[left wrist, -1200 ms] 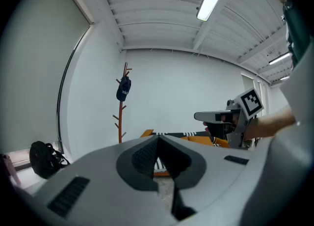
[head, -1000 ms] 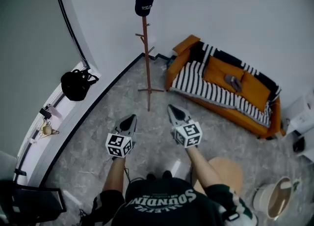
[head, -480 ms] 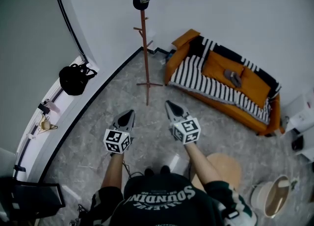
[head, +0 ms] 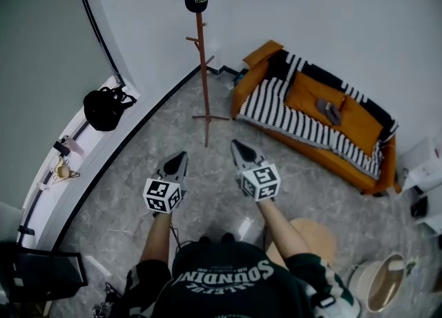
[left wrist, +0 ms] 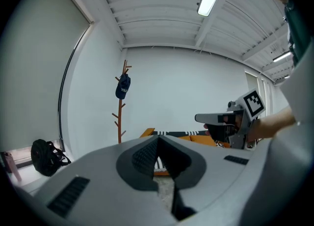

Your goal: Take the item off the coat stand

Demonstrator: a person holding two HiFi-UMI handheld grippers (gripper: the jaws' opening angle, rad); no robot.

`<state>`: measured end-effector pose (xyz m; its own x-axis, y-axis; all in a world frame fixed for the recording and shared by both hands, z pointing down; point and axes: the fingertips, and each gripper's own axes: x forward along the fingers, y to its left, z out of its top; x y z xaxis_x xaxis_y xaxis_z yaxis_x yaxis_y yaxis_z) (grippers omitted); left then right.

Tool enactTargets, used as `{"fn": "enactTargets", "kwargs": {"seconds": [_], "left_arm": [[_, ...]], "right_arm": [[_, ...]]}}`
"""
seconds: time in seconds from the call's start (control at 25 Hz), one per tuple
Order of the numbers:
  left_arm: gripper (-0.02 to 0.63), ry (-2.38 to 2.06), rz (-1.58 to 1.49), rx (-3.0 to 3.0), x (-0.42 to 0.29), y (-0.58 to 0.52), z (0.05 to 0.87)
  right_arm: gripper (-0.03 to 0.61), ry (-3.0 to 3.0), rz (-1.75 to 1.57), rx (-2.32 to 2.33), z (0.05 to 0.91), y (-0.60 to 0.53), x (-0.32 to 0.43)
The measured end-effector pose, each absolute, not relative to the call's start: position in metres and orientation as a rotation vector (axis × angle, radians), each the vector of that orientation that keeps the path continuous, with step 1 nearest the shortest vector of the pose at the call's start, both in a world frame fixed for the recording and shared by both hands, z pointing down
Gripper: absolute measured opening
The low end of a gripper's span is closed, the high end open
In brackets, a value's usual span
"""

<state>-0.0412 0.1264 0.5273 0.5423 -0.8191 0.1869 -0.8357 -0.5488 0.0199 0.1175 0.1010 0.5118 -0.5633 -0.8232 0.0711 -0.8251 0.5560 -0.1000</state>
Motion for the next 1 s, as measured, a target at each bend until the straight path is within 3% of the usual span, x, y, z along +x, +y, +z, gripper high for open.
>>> {"fn": "enactTargets", "kwargs": {"seconds": [0.56, 1.0], "left_arm": [[0.0, -1.444, 0.244, 2.635, -0.016, 0.103, 0.535], [0.0, -1.458, 0.219, 2.661, -0.029, 0.022, 0.533]], "right_arm": [[-0.002, -2.771, 0.173, 1.409, 0.51, 0.079, 0.14], [-0.002, -2.76, 0.127, 1.368, 0.512, -0.002, 0.116]]}}
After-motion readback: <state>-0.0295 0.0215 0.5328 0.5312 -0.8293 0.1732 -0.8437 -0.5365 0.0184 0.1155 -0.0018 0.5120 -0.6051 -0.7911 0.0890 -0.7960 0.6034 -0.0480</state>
